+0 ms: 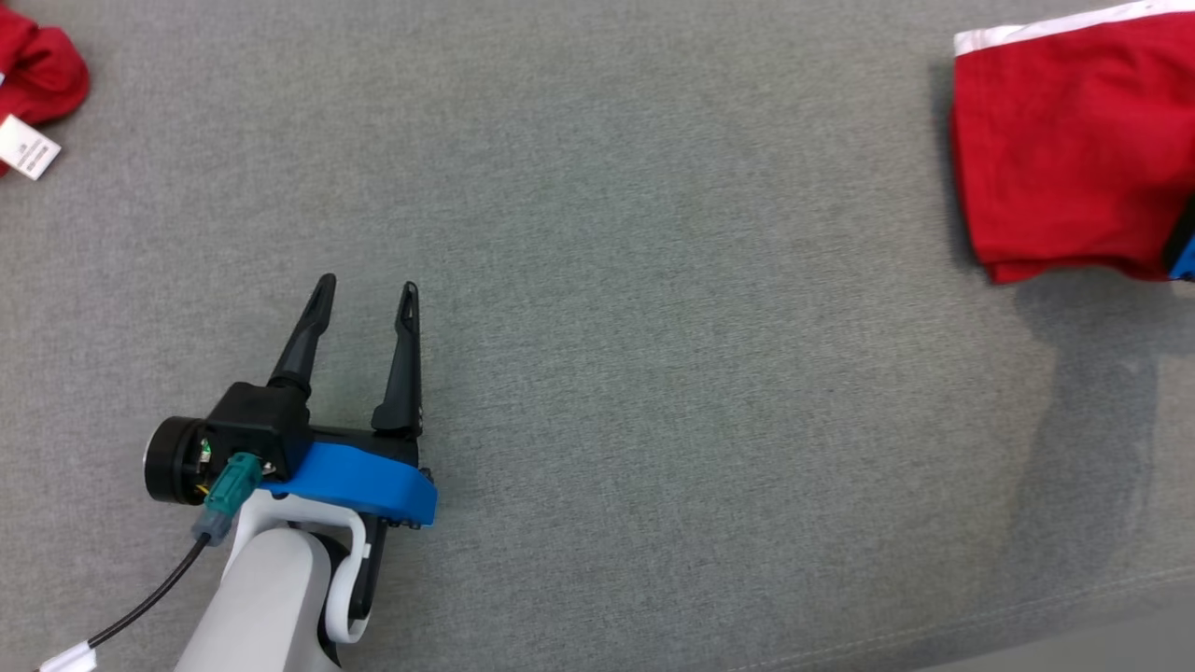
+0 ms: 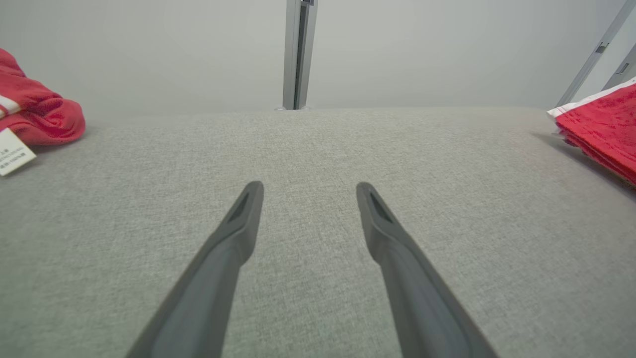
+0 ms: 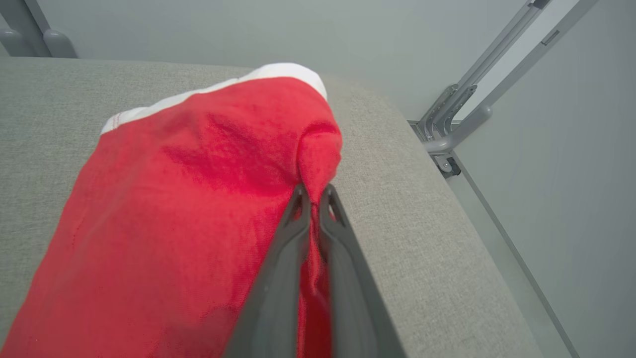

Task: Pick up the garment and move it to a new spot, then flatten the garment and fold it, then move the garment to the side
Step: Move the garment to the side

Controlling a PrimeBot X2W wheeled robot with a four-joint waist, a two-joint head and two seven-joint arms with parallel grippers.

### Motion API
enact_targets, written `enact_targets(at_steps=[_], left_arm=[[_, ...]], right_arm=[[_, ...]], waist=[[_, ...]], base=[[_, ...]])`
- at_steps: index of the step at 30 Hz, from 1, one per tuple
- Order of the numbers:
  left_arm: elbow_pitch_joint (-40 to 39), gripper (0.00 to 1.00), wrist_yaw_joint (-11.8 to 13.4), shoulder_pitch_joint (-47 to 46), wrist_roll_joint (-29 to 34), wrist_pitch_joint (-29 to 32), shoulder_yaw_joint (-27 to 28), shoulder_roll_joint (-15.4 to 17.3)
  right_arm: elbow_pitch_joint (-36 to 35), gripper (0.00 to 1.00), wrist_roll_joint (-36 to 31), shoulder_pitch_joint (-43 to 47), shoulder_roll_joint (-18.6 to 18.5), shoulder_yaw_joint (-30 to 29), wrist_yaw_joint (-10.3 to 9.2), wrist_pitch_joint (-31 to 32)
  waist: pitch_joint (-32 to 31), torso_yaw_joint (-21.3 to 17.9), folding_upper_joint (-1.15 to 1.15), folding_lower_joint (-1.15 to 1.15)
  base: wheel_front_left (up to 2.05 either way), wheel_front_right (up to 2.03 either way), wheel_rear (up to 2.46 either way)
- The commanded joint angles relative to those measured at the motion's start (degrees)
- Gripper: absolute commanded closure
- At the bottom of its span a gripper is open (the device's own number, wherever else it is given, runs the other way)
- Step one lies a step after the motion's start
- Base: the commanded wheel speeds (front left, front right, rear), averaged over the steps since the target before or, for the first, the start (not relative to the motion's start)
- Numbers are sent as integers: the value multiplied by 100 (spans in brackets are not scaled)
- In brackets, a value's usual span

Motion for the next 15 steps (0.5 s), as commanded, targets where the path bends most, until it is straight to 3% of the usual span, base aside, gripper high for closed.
enact_targets(at_steps=[1,11,15], left_arm=[[-47,0,31,-77,-15,9,39,49],[-309,0,123,7,-39,67,74,161],[-340,0,140,7,-52,96,72,193]], right_arm=[[32,100,-86,-151,-82,-53,1,-35],[205,100,-690,-560,-320,-455,0,-82],[264,100,-822,-641,-194,-546,1,-118]], waist=[[106,103,-1,-1],[338,181,-1,-1],[376,166,-1,-1]], base=[[0,0,0],[0,0,0],[0,0,0]])
